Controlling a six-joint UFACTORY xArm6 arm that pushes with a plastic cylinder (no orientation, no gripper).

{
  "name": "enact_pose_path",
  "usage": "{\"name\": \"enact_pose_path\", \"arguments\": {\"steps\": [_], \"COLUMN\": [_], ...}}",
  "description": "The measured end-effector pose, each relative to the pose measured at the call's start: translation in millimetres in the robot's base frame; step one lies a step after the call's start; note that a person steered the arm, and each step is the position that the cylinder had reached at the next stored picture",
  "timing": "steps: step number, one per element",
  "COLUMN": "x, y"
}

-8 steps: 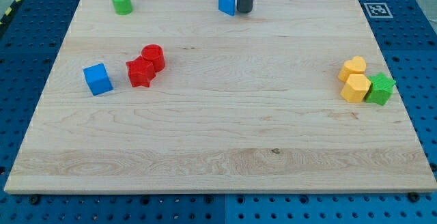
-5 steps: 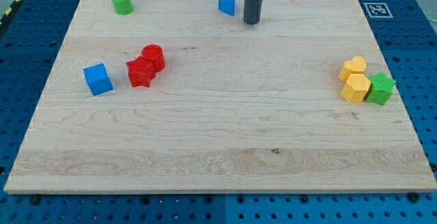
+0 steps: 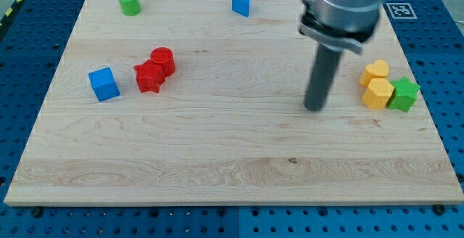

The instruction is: Move green star along with yellow heart a bit up

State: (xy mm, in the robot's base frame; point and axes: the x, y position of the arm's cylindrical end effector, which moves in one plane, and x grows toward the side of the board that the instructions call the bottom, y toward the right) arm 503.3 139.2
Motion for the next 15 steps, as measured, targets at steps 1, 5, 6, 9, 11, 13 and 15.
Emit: {"name": "enact_pose_path", "arguments": {"steps": [1, 5, 6, 9, 11, 13, 15], "x": [42.0, 7.0, -27.3, -50.4, -82.0, -77.4, -90.4], "y": [92.5, 131.5, 135.9, 136.5, 139.2, 139.2, 103.4]}}
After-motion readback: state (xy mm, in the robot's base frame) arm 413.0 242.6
